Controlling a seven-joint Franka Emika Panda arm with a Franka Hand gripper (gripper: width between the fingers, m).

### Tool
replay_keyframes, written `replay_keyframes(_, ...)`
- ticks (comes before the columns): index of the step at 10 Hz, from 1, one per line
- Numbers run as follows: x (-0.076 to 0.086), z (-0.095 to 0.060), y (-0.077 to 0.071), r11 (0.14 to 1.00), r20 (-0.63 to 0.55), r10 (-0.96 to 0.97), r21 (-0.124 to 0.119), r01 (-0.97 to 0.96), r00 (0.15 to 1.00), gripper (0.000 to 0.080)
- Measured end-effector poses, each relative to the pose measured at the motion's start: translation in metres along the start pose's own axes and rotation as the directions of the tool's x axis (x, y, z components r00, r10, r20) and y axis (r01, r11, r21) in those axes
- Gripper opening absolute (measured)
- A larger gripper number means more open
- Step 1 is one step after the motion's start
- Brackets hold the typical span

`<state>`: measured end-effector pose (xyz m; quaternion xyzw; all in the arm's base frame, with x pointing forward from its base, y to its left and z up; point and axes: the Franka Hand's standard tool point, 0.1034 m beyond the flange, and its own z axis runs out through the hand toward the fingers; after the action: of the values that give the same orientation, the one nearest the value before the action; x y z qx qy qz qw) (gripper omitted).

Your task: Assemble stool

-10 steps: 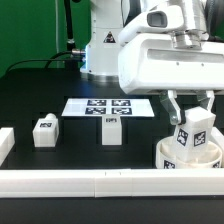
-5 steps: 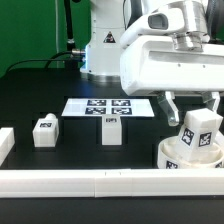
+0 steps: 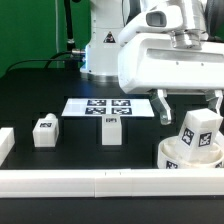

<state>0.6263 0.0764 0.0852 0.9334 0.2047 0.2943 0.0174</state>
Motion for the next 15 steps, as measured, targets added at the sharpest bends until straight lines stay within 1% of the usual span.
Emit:
replay_keyframes(1,0.005,-0.005,0.001,1.0,0.003,-0.003,0.002,0.003,1.0,0.0649)
replay_keyframes(3,0.021,-0.022,0.007,1.0,0.012,-0.007,0.002,0.007,1.0,0.0649)
replay_keyframes(4,0.025,-0.027,0.01,1.0,0.018,-0.006,0.002,0.005,1.0,0.0649)
replay_keyframes(6,0.024,-0.025,0.009,1.0,0.019,-0.006,0.003,0.006,1.0,0.0649)
replay_keyframes(8,0.02,-0.024,0.01,0.999,0.028,-0.05,0.004,0.05,0.998,0.0649)
replay_keyframes(9,0.023,-0.026,0.008,0.998,0.033,-0.055,0.008,0.055,0.998,0.0649)
replay_keyframes(10,0.025,-0.027,0.006,0.998,0.051,-0.057,0.018,0.056,0.997,0.0649)
replay_keyframes(12,0.023,-0.026,0.005,0.998,0.056,-0.056,0.02,0.055,0.997,0.0649)
replay_keyframes(13,0.02,-0.025,-0.002,0.998,0.12,-0.053,0.049,0.047,0.991,0.0649)
replay_keyframes(14,0.022,-0.026,-0.009,0.996,0.192,-0.063,0.079,0.048,0.979,0.0649)
replay_keyframes(15,0.025,-0.027,-0.01,0.993,0.235,-0.092,0.097,0.071,0.968,0.0649)
